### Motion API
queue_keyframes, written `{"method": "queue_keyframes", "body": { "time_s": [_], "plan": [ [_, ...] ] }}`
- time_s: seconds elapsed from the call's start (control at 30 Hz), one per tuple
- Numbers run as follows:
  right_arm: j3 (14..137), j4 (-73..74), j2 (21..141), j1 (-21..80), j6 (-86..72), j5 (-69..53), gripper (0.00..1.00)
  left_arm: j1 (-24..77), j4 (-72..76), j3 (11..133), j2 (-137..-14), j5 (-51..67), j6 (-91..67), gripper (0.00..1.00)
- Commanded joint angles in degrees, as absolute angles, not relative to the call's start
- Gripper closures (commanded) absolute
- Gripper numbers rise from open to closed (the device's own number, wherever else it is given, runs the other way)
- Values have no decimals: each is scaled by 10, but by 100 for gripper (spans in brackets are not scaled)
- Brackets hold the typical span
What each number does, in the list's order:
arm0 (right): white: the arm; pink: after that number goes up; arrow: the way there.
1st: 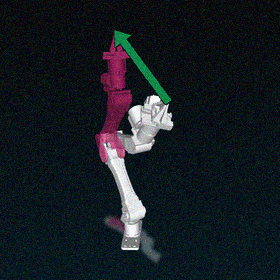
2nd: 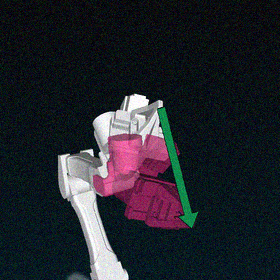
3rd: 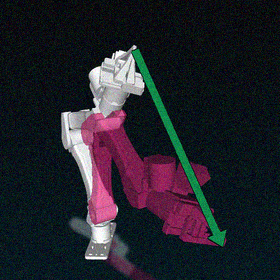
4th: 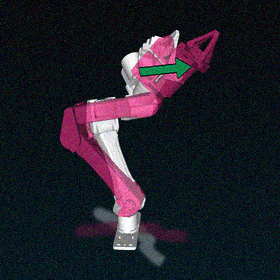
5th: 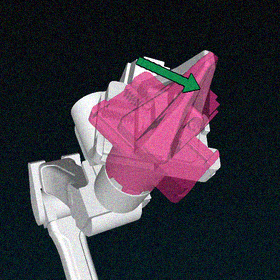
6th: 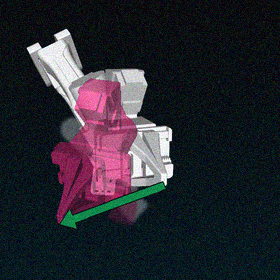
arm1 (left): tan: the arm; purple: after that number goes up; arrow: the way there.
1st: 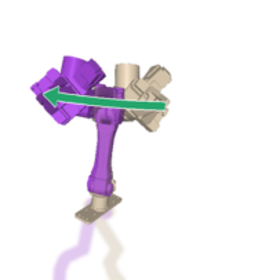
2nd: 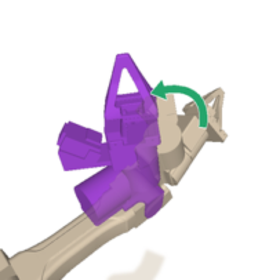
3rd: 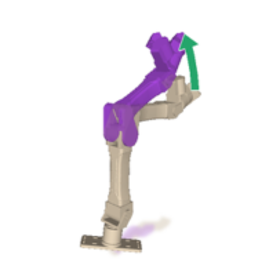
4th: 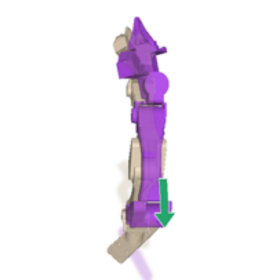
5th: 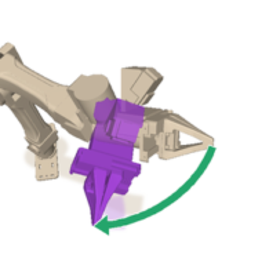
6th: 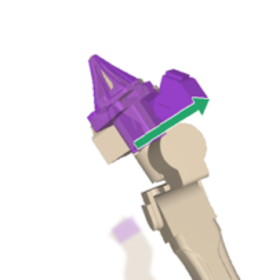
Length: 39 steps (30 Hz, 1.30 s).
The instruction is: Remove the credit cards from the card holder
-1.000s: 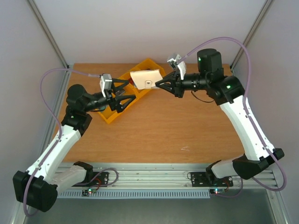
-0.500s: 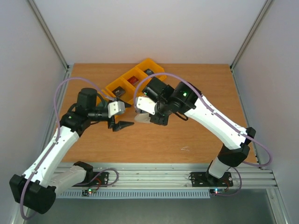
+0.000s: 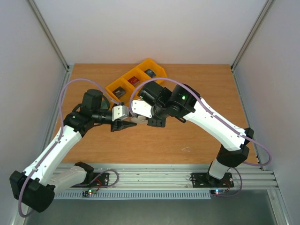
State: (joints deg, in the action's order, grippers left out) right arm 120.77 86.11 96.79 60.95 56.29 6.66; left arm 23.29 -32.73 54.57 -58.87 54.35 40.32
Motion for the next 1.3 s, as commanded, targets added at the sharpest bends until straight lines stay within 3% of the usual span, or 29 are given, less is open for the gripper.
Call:
{"method": "queue_keyframes", "body": {
  "time_s": [0.0,0.1,0.2,0.23,0.3,0.43,0.57,0.9,1.27],
  "plan": [
    [1227,847,959,619,575,68,99,236,-291,548,-592,542,382,56],
    [1228,847,956,624,573,66,99,236,-291,547,-594,539,386,64],
    [1228,836,948,624,567,67,99,236,-291,547,-595,547,397,94],
    [1222,818,941,624,563,78,99,236,-282,546,-594,545,390,99],
    [1176,755,913,614,545,107,96,236,-233,538,-593,523,333,100],
    [1099,592,839,534,456,121,59,236,-50,510,-593,346,91,100],
    [1048,471,813,511,338,172,48,238,16,509,-594,167,-111,100],
    [1100,405,932,514,151,46,53,275,76,518,-605,118,-216,100],
    [1157,452,1009,511,141,113,76,281,94,517,-604,137,-217,100]
  ]
}}
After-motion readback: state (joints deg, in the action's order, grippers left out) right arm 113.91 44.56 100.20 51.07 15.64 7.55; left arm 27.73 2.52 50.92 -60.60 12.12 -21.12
